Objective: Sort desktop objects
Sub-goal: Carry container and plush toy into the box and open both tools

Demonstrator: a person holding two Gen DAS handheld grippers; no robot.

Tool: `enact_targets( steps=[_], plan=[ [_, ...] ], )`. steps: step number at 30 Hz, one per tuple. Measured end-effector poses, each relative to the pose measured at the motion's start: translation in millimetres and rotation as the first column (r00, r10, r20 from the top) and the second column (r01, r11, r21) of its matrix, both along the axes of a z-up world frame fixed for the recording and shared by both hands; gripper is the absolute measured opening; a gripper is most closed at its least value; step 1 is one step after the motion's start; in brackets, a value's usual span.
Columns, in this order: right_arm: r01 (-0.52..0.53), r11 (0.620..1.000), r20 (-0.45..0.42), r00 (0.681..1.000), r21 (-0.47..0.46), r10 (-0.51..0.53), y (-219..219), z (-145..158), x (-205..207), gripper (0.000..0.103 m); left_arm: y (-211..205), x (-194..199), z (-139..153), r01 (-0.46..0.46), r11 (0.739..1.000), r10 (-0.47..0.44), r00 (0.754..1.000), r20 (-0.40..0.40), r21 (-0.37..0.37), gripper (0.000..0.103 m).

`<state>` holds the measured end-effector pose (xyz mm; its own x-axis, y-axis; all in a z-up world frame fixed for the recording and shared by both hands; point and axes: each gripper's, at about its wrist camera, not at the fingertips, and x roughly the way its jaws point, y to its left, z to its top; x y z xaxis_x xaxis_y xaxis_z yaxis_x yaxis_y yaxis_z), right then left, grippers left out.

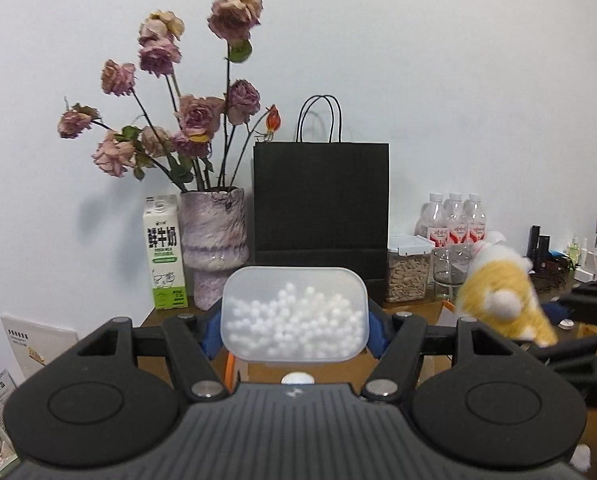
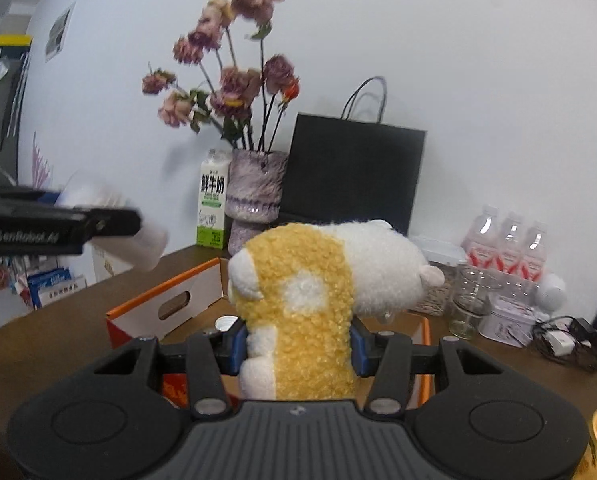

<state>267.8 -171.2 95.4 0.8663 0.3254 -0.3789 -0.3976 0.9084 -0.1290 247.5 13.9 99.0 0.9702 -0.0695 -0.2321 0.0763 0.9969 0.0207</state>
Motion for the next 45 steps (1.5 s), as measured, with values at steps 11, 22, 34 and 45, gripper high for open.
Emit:
enact_targets(
  steps=[11,22,34,45],
  plan=[
    [-0.038,0.997,-0.148,0.989,-0.069,0.027,28,-38,78,0.047,-10,70,-37,-0.012,1.000,0.010,0.993,-0.115,-0.020,0.066],
    [-0.059,0.992,-0.249,0.968,-0.109,0.030,31,-72,110,0.047,-3,113,-74,-0.019,1.000,0.015,0.969,-0.247,-0.014,0.066],
    [-0.049,0.981,-0.279,0.960,-0.189,-0.005,34,-69,138,0.047,-4,166,-67,-0.022,0.999,0.033,0.943,-0.331,0.037,0.066],
    [-0.042,0.980,-0.347,0.937,-0.193,-0.028,37,-72,166,0.049,-3,197,-77,-0.048,0.998,0.063,0.905,-0.420,0.046,0.067]
  ],
)
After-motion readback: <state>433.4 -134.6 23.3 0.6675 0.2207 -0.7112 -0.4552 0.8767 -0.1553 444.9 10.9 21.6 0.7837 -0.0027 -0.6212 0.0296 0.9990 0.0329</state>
